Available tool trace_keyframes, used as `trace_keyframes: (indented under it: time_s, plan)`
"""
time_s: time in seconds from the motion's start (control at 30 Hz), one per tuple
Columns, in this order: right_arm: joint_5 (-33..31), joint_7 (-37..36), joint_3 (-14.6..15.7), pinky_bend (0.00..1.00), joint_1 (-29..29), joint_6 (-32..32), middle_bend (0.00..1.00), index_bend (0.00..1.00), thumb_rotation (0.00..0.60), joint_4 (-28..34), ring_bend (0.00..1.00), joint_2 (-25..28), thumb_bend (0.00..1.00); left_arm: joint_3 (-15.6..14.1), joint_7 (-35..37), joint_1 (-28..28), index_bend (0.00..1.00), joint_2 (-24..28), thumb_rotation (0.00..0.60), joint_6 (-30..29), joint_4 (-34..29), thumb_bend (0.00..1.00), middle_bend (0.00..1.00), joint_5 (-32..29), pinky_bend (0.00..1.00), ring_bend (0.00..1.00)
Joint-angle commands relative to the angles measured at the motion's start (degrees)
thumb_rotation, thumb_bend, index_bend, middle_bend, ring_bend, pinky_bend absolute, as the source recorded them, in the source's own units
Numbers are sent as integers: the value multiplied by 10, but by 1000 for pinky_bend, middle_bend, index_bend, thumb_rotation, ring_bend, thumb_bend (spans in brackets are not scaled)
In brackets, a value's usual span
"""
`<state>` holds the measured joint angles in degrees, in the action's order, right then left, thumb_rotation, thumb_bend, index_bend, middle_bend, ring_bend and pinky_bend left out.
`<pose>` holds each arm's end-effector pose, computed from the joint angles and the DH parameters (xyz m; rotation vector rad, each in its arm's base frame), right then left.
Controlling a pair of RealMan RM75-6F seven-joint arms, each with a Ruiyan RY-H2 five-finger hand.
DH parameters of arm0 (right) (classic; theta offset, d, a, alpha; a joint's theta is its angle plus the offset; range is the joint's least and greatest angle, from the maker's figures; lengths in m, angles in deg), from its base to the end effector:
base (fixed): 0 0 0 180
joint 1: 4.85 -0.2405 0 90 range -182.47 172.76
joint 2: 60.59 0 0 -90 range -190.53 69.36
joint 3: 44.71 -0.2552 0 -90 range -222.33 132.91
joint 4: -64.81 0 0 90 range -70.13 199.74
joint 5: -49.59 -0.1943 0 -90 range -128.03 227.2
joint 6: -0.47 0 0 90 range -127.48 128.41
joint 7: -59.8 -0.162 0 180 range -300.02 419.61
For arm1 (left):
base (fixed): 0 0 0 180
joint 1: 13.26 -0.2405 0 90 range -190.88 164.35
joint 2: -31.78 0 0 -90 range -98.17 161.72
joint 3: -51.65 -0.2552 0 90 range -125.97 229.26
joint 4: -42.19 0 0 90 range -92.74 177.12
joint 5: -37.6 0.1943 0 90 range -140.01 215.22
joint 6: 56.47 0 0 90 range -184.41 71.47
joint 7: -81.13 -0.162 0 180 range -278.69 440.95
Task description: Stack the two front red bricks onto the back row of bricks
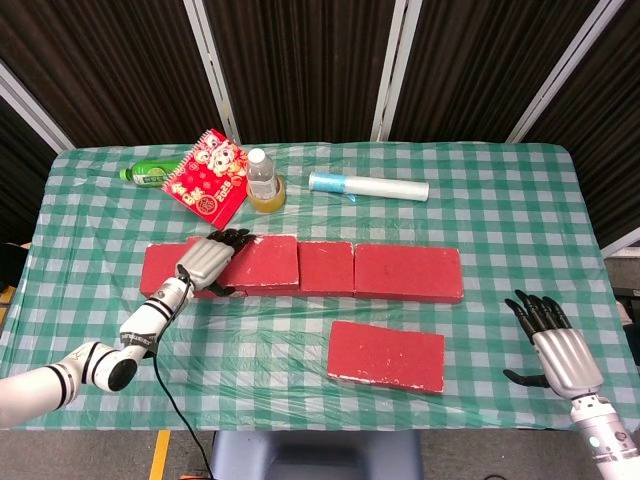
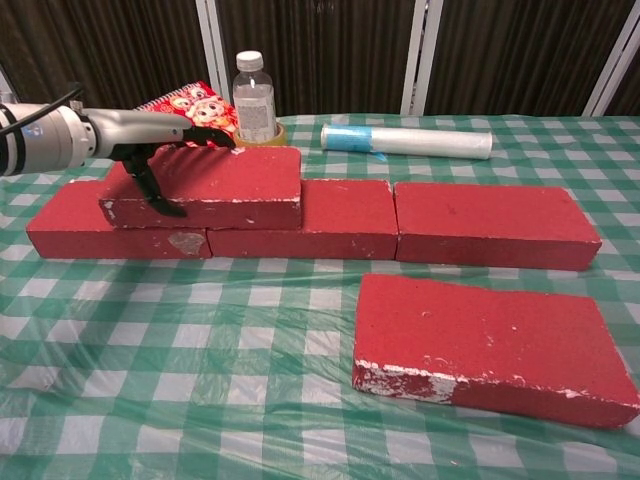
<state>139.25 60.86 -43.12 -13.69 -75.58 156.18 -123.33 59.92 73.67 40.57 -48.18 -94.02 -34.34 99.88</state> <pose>-0.3045 -0.1998 0.1441 1.6257 -0.9506 0.7805 -0.1425 0.4154 0.0228 -2.0164 -0.9515 -0.7541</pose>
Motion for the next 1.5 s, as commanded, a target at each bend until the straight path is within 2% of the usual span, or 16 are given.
trace_keyframes:
  time_s: [0.03,0.23,0.53,0.67,0.77,0.87,1.0,1.13,1.2,1.33,1.5]
  plan:
    - [0,0,0,0,0,-1,0,0,600,0,0,0,154,0,2,0,0,-1,600,-3,0,247,0,3,110,0]
    - [0,-1,-1,0,1,-3,0,0,600,-2,0,-1,154,-1,9,1,0,3,600,7,-4,232,0,-2,67,0]
    - [0,-1,-1,0,1,-4,0,0,600,-2,0,-2,154,0,15,2,0,6,600,8,-10,232,0,1,63,0]
    - [8,-6,-1,0,-1,-7,0,0,600,-8,0,-6,154,-4,0,-15,0,27,600,-45,-44,229,0,38,57,0]
    - [21,-26,3,0,-7,-2,0,0,600,-13,0,-8,154,-20,-31,-46,0,59,600,-105,-88,225,0,64,50,0]
    - [33,-63,7,0,-13,1,0,0,600,-16,0,-13,154,-52,-64,-101,0,94,600,-184,-137,224,0,91,47,0]
    - [48,-104,13,0,-31,26,0,0,600,-8,0,-19,154,-106,-74,-193,0,118,600,-294,-168,238,0,133,47,0]
    - [50,-82,15,0,-58,70,0,0,600,21,0,-31,153,-144,-38,-294,0,98,600,-410,-125,254,0,168,47,0]
    - [43,-59,12,0,-70,94,0,0,600,40,0,-37,154,-151,-12,-326,0,80,600,-438,-95,254,0,173,46,0]
    - [3,-13,-4,0,-99,148,0,0,600,84,0,-59,154,-149,54,-360,0,53,600,-453,-34,255,0,179,46,0]
    - [-57,34,-20,0,-129,205,0,0,600,110,0,-94,154,-138,75,-369,0,51,600,-453,-10,255,0,189,44,0]
